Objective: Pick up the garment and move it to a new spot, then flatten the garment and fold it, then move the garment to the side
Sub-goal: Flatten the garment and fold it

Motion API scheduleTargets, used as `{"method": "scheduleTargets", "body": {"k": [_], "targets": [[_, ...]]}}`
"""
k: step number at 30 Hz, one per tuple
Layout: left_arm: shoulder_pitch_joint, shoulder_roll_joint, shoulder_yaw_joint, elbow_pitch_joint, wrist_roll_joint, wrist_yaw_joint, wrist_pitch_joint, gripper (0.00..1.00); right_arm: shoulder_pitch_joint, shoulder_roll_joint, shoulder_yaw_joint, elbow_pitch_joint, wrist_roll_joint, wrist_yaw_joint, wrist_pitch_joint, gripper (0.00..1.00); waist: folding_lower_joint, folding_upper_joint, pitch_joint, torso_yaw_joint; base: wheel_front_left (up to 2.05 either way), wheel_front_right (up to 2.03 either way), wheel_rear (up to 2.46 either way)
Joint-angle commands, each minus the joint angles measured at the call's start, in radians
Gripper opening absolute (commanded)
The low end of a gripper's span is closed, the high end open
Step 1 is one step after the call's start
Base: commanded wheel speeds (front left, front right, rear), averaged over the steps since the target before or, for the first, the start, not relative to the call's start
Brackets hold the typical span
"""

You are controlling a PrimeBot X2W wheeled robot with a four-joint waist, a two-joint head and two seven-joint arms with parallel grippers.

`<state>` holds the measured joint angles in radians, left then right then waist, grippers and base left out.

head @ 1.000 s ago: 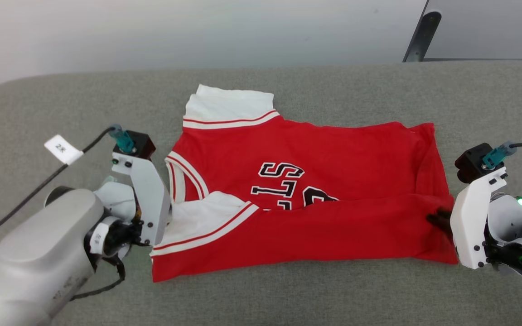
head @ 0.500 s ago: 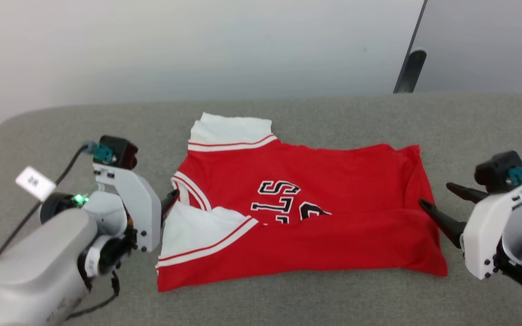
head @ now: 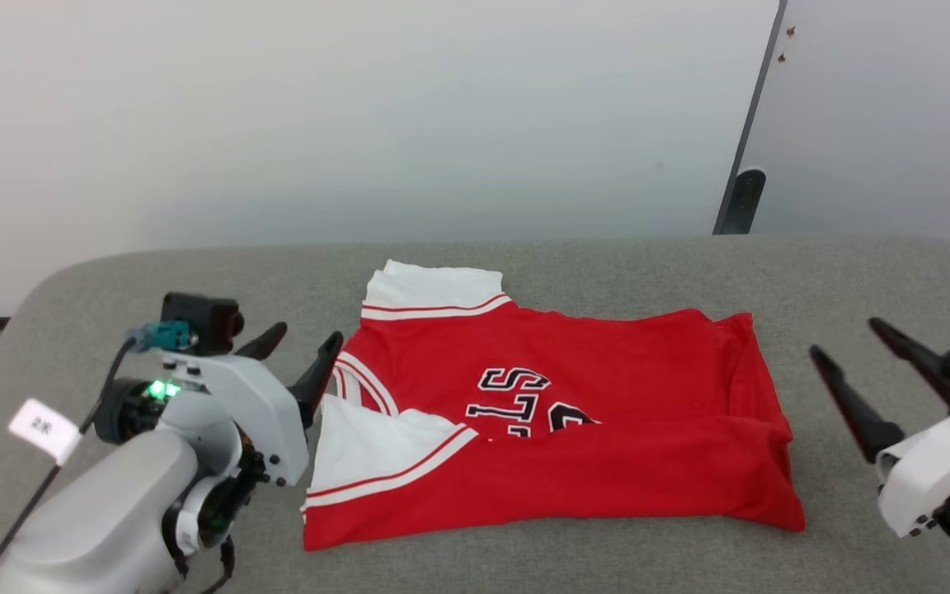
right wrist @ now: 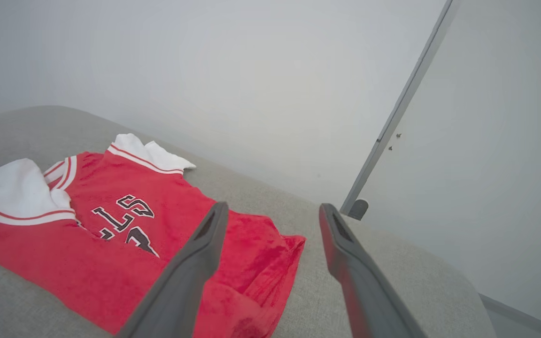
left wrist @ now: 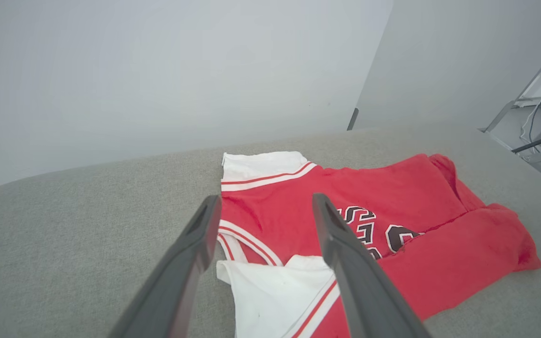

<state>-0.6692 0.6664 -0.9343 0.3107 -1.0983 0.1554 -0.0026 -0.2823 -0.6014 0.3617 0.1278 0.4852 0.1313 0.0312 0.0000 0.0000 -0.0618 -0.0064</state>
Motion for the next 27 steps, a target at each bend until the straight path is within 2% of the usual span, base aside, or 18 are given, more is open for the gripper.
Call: {"method": "scheduleTargets", "body": {"k": [1, 6, 11, 17, 23, 27], "targets": [[0.021, -0.009, 0.007, 0.008, -0.002, -0.007, -0.021, 1.0, 0.025, 0.013, -0.032, 0.009, -0.018, -0.001, -0.028, 1.0, 0.0, 0.0, -0.009, 0.0, 0.0, 0.0, 0.0], [0.049, -0.016, 0.034, 0.021, -0.003, -0.015, -0.109, 1.0, 0.08, 0.058, -0.138, 0.0, -0.1, -0.001, -0.108, 1.0, 0.0, 0.0, -0.016, -0.014, 0.0, 0.0, 0.0], [0.072, -0.007, 0.049, 0.036, -0.006, -0.01, -0.156, 1.0, 0.136, 0.092, -0.207, -0.038, -0.131, -0.001, -0.115, 1.0, 0.0, 0.0, -0.009, -0.037, 0.0, 0.0, 0.0], [0.07, 0.008, 0.067, 0.029, -0.023, -0.007, -0.16, 1.0, 0.174, 0.121, -0.246, -0.093, -0.15, -0.001, -0.105, 1.0, 0.0, 0.0, 0.01, -0.07, 0.0, 0.0, 0.0], [0.082, 0.026, 0.071, 0.006, -0.064, 0.002, -0.1, 1.0, 0.183, 0.142, -0.259, -0.136, -0.162, -0.001, -0.086, 1.0, 0.0, 0.0, 0.028, -0.091, 0.0, 0.0, 0.0], [0.098, 0.057, 0.052, -0.028, -0.129, 0.018, 0.044, 1.0, 0.194, 0.159, -0.273, -0.168, -0.168, -0.001, -0.07, 1.0, 0.0, 0.0, 0.042, -0.103, 0.0, 0.0, 0.0]]}}
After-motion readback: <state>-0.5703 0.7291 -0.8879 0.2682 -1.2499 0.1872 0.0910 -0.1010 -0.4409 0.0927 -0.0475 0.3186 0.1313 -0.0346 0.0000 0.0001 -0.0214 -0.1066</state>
